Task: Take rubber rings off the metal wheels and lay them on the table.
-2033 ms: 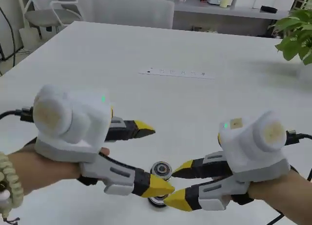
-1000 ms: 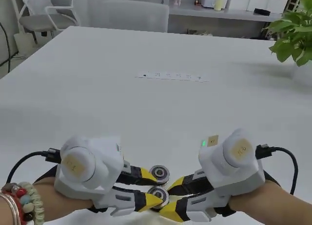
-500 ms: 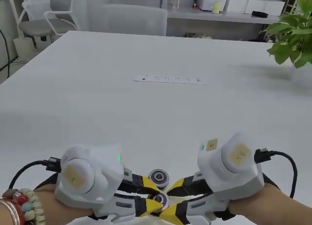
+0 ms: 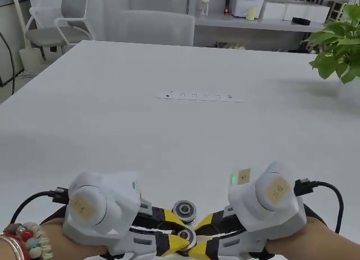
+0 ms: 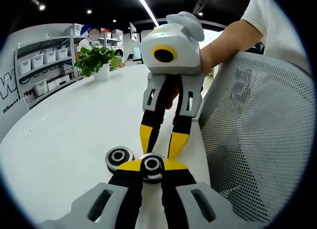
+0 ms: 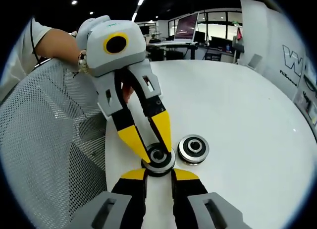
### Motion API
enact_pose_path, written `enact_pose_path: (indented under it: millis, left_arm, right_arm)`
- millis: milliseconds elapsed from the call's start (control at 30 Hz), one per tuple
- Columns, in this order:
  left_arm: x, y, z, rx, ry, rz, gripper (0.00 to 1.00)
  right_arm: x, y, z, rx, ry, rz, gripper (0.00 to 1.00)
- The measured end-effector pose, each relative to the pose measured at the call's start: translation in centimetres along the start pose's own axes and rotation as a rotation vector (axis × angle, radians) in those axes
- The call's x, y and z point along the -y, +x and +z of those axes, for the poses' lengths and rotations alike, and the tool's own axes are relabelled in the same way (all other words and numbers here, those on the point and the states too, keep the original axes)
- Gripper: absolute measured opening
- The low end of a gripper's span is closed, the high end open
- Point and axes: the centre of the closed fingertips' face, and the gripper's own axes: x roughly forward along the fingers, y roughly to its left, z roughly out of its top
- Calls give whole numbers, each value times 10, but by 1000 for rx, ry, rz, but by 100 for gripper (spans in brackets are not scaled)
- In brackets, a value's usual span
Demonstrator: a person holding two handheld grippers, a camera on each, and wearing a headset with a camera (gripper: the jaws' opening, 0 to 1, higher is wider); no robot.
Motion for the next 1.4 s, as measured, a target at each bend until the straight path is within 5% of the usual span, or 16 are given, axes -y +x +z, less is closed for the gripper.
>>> enact_pose_path:
  millis: [533, 767, 1200, 1400]
  left_arm:
    - [0, 0, 0, 3, -4, 5, 9]
    - [-1, 0, 0, 3, -10, 9, 9]
    - [-1, 0, 0, 3, -18, 20, 9]
    - [-1, 0, 0, 1, -8, 20, 9]
  right_arm:
    - [2, -1, -5, -66, -109, -29, 3]
    - [5, -1, -6, -92, -65, -48, 0]
    - [10, -6, -6, -15, 411, -7, 0]
    - [11, -8, -6, 25, 477, 13, 0]
